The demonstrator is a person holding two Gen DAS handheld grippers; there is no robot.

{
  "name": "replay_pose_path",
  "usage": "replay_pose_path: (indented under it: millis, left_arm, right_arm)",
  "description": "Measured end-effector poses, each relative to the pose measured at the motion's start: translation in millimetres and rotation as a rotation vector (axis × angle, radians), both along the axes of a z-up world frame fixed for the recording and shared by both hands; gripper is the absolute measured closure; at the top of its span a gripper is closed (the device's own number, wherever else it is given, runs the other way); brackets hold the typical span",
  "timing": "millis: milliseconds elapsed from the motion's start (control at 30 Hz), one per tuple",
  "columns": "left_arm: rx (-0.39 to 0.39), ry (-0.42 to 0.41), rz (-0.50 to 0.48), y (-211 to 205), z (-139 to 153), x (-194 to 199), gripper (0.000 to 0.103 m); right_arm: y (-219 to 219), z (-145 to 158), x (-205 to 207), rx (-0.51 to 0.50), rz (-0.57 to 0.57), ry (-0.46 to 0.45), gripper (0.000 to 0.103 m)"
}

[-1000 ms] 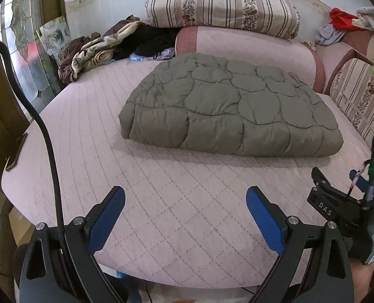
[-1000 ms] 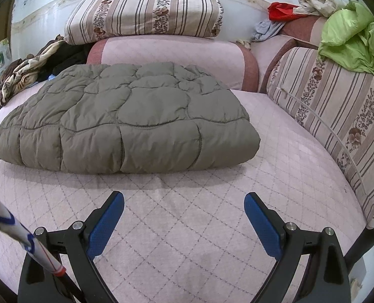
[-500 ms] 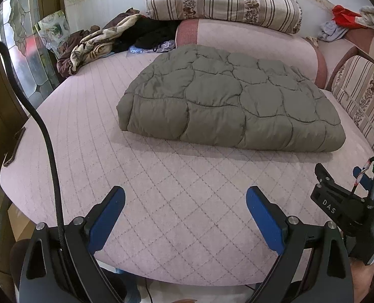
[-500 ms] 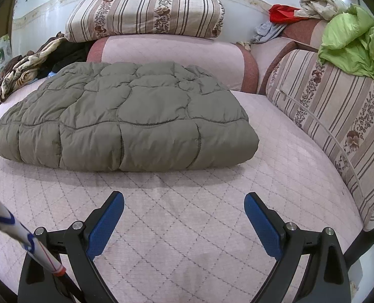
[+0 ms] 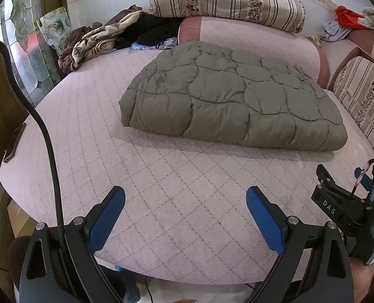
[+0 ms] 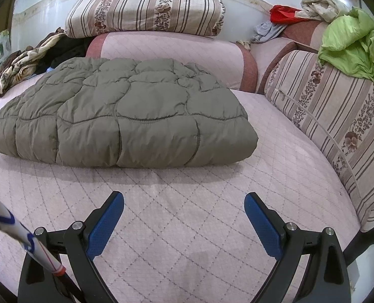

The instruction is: Fold large clothes

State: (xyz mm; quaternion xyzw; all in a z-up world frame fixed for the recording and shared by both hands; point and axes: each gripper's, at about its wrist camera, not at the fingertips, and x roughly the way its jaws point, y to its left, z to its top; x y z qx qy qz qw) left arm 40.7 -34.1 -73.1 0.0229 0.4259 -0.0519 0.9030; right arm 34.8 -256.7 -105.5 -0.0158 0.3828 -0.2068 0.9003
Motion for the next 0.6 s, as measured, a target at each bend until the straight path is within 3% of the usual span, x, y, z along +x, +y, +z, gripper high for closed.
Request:
replay_pose_path:
  millis: [300, 433, 600]
  left_arm:
    - [-0.012, -0.046, 0.007, 8.5, 10.7, -9.7, 0.007]
    - [0.056, -0.128, 0.022, 12.9, 17.6, -21.4, 0.007]
    - [0.041, -0.162, 0.001, 20.4, 19.7, -30.4, 0.007]
  right_arm:
    - [0.2, 0.6, -6.3, -0.013, -0.03, -0.001, 0.005]
    - [0.3, 5.7, -23.6, 0.014, -0.065, -0.013, 0.005]
    - [12.8, 5.3, -50.1, 0.018, -0.089, -0.01, 0.005]
